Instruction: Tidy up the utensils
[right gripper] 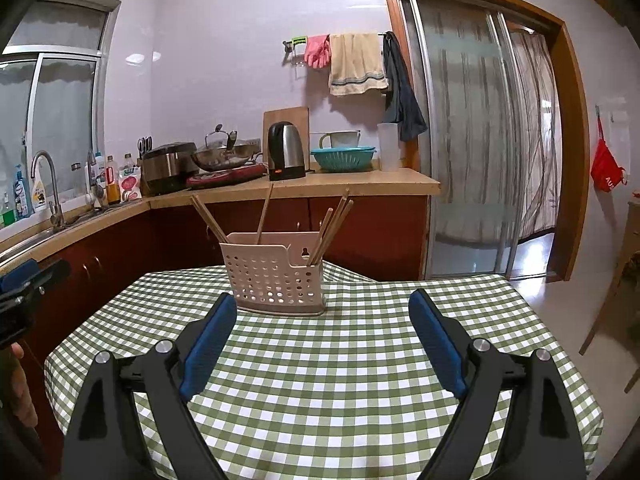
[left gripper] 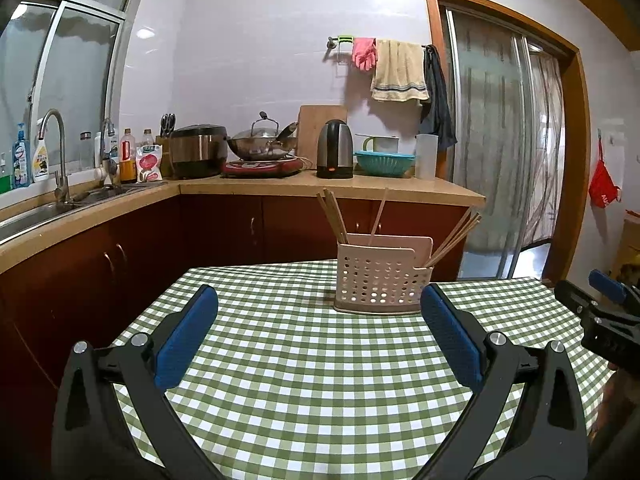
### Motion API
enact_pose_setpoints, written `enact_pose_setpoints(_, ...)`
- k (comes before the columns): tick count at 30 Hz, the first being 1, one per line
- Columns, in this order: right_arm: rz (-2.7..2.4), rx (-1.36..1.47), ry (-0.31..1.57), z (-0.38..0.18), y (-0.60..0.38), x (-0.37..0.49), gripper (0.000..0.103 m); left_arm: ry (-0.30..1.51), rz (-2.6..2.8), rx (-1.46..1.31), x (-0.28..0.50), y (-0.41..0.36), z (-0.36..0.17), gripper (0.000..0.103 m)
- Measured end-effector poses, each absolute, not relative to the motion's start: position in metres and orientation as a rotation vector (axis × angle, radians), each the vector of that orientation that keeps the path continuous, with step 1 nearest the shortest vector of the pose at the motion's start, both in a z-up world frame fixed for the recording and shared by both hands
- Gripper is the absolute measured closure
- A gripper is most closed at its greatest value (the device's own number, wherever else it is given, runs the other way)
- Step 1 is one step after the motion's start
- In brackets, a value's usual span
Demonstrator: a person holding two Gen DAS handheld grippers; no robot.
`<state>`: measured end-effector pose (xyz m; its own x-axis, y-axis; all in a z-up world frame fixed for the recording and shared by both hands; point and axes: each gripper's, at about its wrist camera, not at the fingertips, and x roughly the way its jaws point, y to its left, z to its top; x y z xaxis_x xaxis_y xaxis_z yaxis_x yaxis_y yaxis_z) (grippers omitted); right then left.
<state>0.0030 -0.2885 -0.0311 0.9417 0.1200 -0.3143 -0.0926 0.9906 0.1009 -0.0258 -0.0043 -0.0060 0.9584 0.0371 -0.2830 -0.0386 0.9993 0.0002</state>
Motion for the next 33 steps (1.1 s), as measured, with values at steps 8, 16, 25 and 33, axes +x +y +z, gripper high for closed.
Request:
enact_pose_setpoints(8,0.106,0.078,0.313,-0.0306,-0.2888,-0.0010,0.018,0.287,0.041,-0.004,-0.0271,-0.0055,-0.0078,0.004)
enact_pose_setpoints(16,0.105,0.075,0.313,-0.0302,-0.2882,-0.0015,0.018,0.291,0.041,-0.008,-0.0285,-0.0053,-0.0099,0.004)
enact_pose_setpoints(25,0.106,0.077,0.314,-0.0297,-0.2871,-0.0022,0.018,0.295,0.042,-0.013,-0.0285,-0.0038,-0.0103,0.004)
enact_pose_setpoints(33,0.106,0.076,0.314,-0.0298,-0.2865,-0.0029,0.018,0.304,0.041,-0.026,-0.0281,-0.0022,-0.0133,0.004)
